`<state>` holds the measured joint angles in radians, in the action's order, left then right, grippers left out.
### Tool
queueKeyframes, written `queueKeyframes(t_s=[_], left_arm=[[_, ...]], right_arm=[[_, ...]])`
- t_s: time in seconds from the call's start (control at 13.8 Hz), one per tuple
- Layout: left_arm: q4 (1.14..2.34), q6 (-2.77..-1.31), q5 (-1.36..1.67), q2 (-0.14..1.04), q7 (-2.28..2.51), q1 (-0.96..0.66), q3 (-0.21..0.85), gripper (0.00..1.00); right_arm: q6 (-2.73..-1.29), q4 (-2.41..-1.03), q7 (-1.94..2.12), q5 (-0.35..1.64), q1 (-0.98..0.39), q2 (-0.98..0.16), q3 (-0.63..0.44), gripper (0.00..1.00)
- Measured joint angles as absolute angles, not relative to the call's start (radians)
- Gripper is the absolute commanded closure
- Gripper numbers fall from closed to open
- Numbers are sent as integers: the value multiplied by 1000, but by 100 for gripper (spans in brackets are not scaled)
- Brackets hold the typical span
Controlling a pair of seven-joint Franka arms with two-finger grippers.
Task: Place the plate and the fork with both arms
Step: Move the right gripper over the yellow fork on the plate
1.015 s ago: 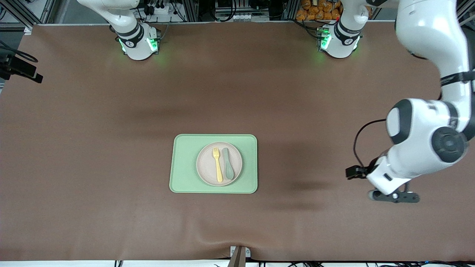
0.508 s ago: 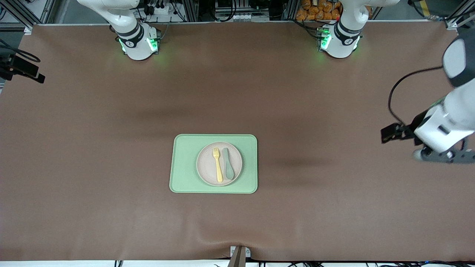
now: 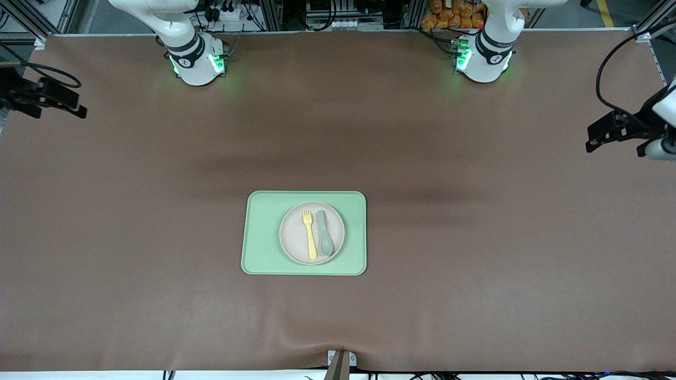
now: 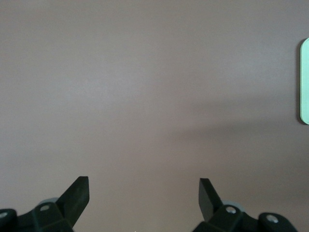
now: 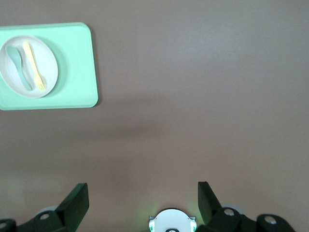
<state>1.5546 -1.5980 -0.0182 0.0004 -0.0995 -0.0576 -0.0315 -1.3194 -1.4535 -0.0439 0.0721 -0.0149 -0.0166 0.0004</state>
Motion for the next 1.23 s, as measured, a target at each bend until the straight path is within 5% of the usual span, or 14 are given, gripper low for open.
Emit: queueKeyframes(t_s=[0.73, 1.23], left_arm=[[1559, -1598, -25, -17, -114, -58, -56, 0], [1553, -1601, -25, -18, -106, -70, -52, 0]], right_arm=[[-1314, -1450, -44, 149, -186, -148, 4, 0], [-1790, -1451, -44, 209, -384, -402, 5, 0]])
